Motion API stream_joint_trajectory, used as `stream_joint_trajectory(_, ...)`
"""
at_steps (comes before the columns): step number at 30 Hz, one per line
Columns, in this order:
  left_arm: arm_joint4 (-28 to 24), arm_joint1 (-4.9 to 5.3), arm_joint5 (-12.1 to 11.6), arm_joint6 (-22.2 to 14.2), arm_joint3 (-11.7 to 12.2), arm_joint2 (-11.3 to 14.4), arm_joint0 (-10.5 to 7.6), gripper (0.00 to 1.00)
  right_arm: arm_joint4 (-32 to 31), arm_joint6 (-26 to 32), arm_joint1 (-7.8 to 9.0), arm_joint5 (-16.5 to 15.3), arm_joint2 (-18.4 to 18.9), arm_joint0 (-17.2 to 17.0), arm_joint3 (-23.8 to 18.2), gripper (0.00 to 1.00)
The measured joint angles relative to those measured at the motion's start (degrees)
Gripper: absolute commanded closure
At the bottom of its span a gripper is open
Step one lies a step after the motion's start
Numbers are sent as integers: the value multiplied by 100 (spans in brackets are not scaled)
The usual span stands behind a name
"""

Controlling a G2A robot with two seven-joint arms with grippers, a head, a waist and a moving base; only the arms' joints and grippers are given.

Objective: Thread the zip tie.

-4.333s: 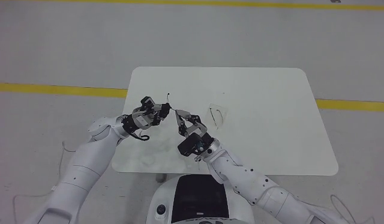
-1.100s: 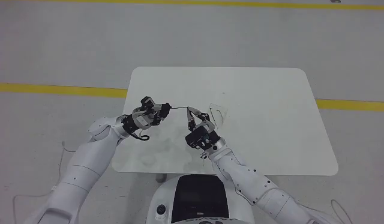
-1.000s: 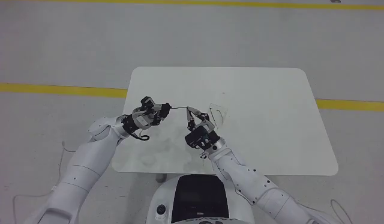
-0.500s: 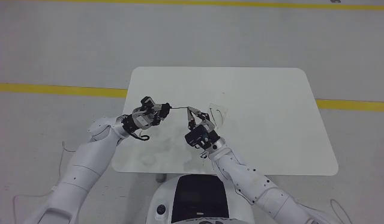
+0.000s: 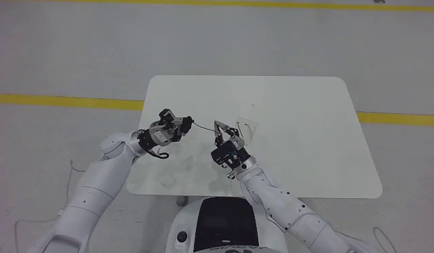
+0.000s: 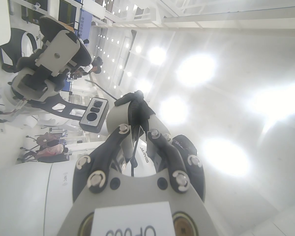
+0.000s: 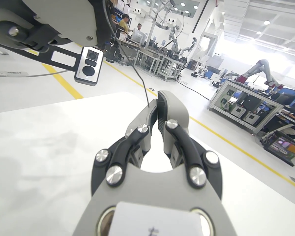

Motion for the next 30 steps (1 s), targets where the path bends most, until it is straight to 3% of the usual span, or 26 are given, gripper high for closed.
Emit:
stream_joint_trajectory(2,0,0,0,0,0,0,0,100,29,-24,17,-86,66,-50,-43,100)
stream_joint_trajectory(3,0,0,0,0,0,0,0,100,76,-57,33,-227,126,-89,-82,67)
stream_joint_trajectory(4,0,0,0,0,0,0,0,100,95,-80,52,-389,170,-113,-105,0)
stream_joint_trajectory(6,0,0,0,0,0,0,0,100,133,-100,92,-813,269,-142,-137,0)
stream_joint_trajectory(7,0,0,0,0,0,0,0,100,139,-100,96,-878,276,-144,-139,0)
stream_joint_trajectory(16,0,0,0,0,0,0,0,100,139,-97,94,-791,268,-142,-137,0)
stream_joint_trajectory(19,-121,-2,87,89,-25,-24,35,100,337,-101,105,-917,400,-187,-157,0)
stream_joint_trajectory(27,157,193,340,-445,148,-527,118,100,917,-414,327,-2087,1237,-540,-362,0)
stream_joint_trajectory(30,198,255,447,-553,1,-644,195,100,996,-344,406,-2592,1477,-640,-532,0)
